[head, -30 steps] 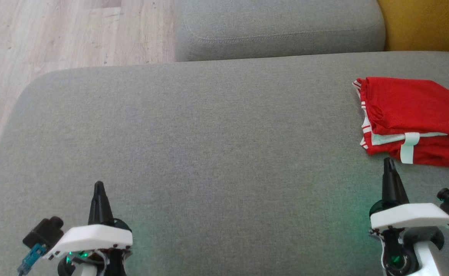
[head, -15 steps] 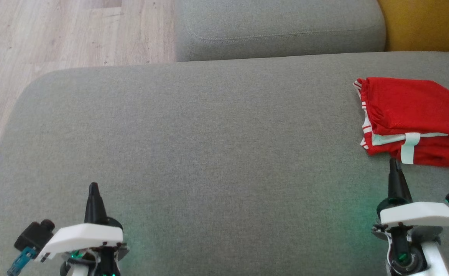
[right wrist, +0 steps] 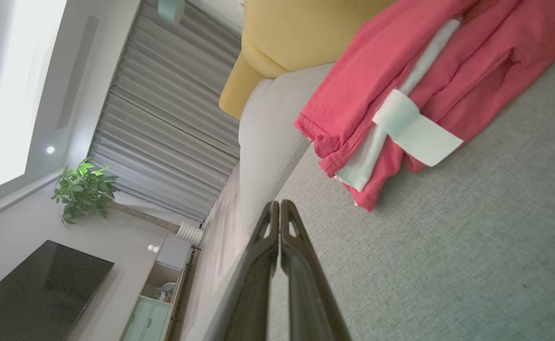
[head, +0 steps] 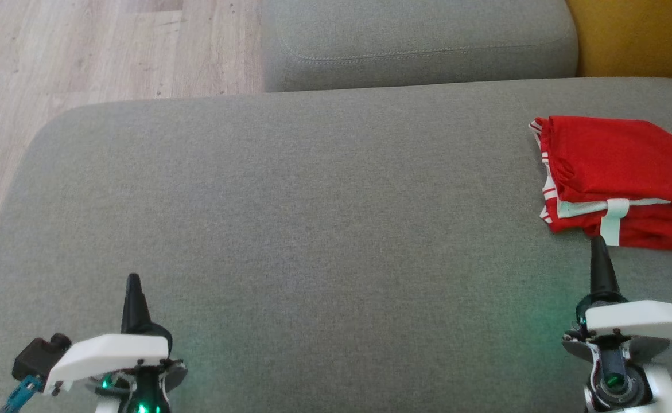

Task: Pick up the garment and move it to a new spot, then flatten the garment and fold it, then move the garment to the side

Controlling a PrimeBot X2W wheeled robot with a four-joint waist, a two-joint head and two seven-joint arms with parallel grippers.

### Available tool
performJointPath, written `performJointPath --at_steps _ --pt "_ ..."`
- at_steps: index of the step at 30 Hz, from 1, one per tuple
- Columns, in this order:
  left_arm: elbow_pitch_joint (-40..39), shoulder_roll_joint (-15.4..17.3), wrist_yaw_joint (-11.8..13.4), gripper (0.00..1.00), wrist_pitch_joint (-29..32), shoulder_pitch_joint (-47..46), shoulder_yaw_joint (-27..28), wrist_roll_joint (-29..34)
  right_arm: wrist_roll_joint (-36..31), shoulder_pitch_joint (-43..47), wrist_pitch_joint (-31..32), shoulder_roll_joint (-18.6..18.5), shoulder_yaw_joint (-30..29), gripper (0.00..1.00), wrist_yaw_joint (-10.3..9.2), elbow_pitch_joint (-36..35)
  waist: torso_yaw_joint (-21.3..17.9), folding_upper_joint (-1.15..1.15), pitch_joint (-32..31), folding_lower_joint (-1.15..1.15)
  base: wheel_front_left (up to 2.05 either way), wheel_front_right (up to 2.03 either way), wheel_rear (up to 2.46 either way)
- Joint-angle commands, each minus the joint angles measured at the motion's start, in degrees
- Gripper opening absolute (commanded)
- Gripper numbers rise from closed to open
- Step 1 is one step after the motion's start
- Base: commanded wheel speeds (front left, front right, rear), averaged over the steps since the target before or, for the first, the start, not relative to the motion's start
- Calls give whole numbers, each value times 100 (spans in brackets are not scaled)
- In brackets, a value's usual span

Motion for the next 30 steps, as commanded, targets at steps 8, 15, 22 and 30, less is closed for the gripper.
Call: performJointPath --at_steps 8,15,22,30 --pt "-244 35 -93 0 162 -190 277 -519 618 -168 157 -18 4 0 -3 -271 5 0 0 0 0 0 0" --pt "-280 38 -144 0 278 -183 367 -899 1062 -160 273 -18 -43 0 -3 -313 9 0 -1 0 0 0 0" --pt "-317 40 -195 0 394 -176 458 -1280 1507 -152 389 -19 -90 0 -3 -356 13 0 -1 0 0 0 0" --pt "-352 43 -245 0 509 -170 548 -1659 1950 -144 505 -20 -136 0 -4 -398 18 0 -1 0 0 0 0"
